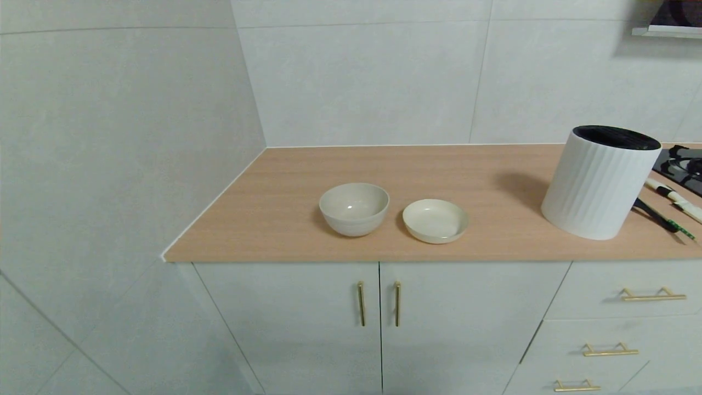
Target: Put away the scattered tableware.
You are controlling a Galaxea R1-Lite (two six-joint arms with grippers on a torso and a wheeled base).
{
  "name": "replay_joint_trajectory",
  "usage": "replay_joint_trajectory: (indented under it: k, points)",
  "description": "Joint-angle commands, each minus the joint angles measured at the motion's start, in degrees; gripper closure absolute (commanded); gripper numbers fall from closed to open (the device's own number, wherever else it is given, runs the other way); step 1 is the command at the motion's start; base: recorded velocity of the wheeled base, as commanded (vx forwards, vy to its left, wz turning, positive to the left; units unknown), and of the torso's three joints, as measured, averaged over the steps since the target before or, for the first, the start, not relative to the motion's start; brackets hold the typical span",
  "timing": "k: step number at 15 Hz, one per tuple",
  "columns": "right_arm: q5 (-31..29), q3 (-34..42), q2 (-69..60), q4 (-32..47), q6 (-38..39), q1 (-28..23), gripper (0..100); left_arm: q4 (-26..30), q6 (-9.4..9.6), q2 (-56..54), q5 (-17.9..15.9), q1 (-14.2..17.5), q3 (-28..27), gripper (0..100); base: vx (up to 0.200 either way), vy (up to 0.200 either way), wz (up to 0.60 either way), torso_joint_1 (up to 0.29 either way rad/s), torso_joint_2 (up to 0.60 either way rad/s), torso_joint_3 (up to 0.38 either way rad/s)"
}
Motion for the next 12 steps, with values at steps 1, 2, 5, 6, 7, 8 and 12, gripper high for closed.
replay_joint_trajectory:
  k: [1, 2, 5, 6, 7, 8, 12]
  points:
    - [0.02, 0.0, 0.05, -0.02, -0.01, 0.02, 0, 0.02, -0.02, 0.09, 0.03, 0.02, 0.0, 0, 0.0, 0.0, 0.0, -0.217, 0.52, 0.286]
    - [0.02, 0.0, 0.05, -0.02, -0.01, 0.02, 0, 0.02, -0.02, 0.09, 0.03, 0.02, 0.0, 0, 0.0, 0.0, 0.0, -0.227, 0.52, 0.305]
    - [0.02, 0.0, 0.05, -0.02, -0.01, 0.02, 0, 0.02, -0.02, 0.09, 0.03, 0.02, 0.0, 0, 0.0, 0.0, 0.0, -0.209, 0.5, 0.289]
    - [0.02, 0.0, 0.05, -0.02, -0.01, 0.02, 0, 0.02, -0.02, 0.09, 0.03, 0.11, 0.0, 0, 0.0, 0.0, 0.0, -0.207, 0.49, 0.29]
    - [0.02, 0.0, 0.05, -0.02, -0.01, 0.02, 0, 0.02, -0.02, 0.09, 0.03, 0.11, 0.0, 0, 0.0, 0.0, 0.0, -0.203, 0.51, 0.3]
    - [0.02, 0.0, 0.05, -0.02, -0.01, 0.02, 0, 0.02, -0.02, 0.09, 0.03, 0.02, 0.0, 0, 0.0, 0.0, 0.0, -0.183, 0.48, 0.295]
    - [0.02, 0.0, 0.05, -0.02, -0.01, 0.02, 0, 0.02, -0.02, 0.09, 0.03, 0.02, 0.0, 0, 0.0, 0.0, 0.0, -0.178, 0.48, 0.295]
